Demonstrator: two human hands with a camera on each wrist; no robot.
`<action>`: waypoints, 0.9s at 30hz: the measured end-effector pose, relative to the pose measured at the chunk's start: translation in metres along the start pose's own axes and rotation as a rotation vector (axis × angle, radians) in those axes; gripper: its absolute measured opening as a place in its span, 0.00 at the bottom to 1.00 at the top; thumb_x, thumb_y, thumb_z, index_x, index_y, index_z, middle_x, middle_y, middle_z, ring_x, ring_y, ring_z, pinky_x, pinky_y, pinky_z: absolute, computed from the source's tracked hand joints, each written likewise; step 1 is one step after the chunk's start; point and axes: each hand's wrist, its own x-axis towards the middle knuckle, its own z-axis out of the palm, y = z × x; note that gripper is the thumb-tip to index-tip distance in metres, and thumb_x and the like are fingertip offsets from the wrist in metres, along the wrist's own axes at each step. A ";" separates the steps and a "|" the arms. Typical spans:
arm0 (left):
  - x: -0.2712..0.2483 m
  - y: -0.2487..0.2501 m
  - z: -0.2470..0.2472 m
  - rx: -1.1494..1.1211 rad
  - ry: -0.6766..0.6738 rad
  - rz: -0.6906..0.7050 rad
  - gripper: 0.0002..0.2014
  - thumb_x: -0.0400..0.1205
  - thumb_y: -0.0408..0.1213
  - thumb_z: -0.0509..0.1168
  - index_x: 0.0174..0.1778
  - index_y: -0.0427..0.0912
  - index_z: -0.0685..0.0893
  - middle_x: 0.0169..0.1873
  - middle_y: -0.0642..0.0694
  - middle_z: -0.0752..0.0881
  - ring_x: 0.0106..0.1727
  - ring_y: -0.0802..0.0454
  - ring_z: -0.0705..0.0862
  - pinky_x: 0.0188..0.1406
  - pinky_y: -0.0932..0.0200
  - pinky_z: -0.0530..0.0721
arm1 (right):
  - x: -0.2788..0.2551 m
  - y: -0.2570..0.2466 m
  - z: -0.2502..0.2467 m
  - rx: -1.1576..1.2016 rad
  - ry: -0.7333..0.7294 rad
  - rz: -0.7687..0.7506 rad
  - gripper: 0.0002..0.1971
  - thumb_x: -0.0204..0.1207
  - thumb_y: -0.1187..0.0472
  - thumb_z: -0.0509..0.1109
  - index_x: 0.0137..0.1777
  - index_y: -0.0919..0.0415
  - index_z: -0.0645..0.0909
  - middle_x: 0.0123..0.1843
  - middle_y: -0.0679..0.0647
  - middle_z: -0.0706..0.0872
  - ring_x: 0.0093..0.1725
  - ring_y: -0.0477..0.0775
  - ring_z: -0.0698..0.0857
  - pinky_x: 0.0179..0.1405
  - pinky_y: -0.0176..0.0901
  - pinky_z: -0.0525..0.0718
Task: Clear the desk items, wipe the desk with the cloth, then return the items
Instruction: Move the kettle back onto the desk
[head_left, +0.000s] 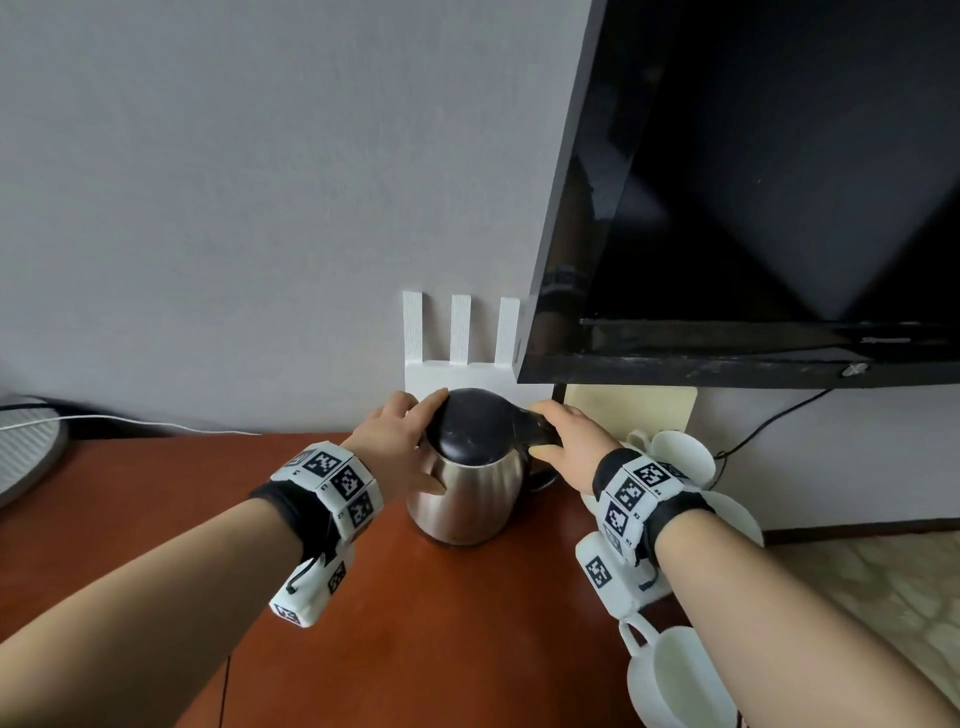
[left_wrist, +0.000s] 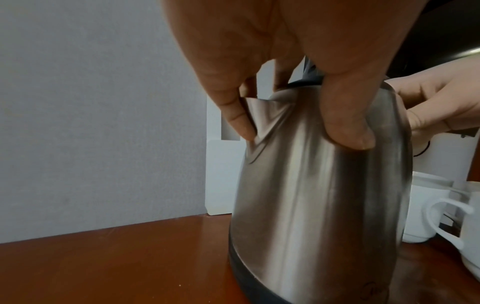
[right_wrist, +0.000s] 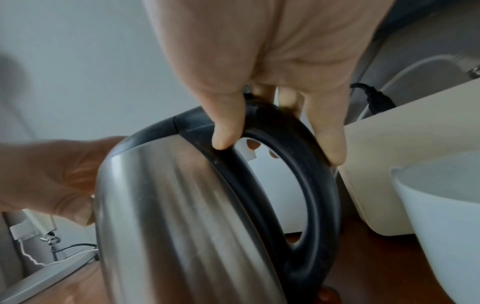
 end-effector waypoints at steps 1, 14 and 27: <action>0.003 -0.001 0.001 -0.006 -0.003 0.002 0.53 0.70 0.49 0.76 0.83 0.53 0.46 0.72 0.44 0.63 0.70 0.45 0.71 0.71 0.54 0.72 | 0.004 0.002 0.000 0.001 0.001 0.001 0.21 0.80 0.63 0.64 0.71 0.56 0.69 0.70 0.57 0.75 0.65 0.59 0.78 0.66 0.46 0.75; 0.023 0.013 0.003 0.024 0.037 0.013 0.52 0.71 0.52 0.74 0.83 0.52 0.46 0.73 0.44 0.63 0.71 0.45 0.69 0.67 0.58 0.71 | 0.017 0.015 -0.011 0.033 0.081 0.031 0.22 0.79 0.64 0.66 0.73 0.58 0.70 0.71 0.58 0.75 0.68 0.59 0.76 0.66 0.44 0.72; -0.021 0.016 -0.005 0.116 0.050 -0.016 0.48 0.76 0.54 0.68 0.82 0.58 0.39 0.81 0.45 0.40 0.83 0.44 0.51 0.80 0.50 0.61 | -0.026 -0.001 -0.024 -0.135 0.069 0.080 0.29 0.79 0.55 0.66 0.79 0.53 0.61 0.79 0.57 0.61 0.76 0.61 0.68 0.75 0.49 0.67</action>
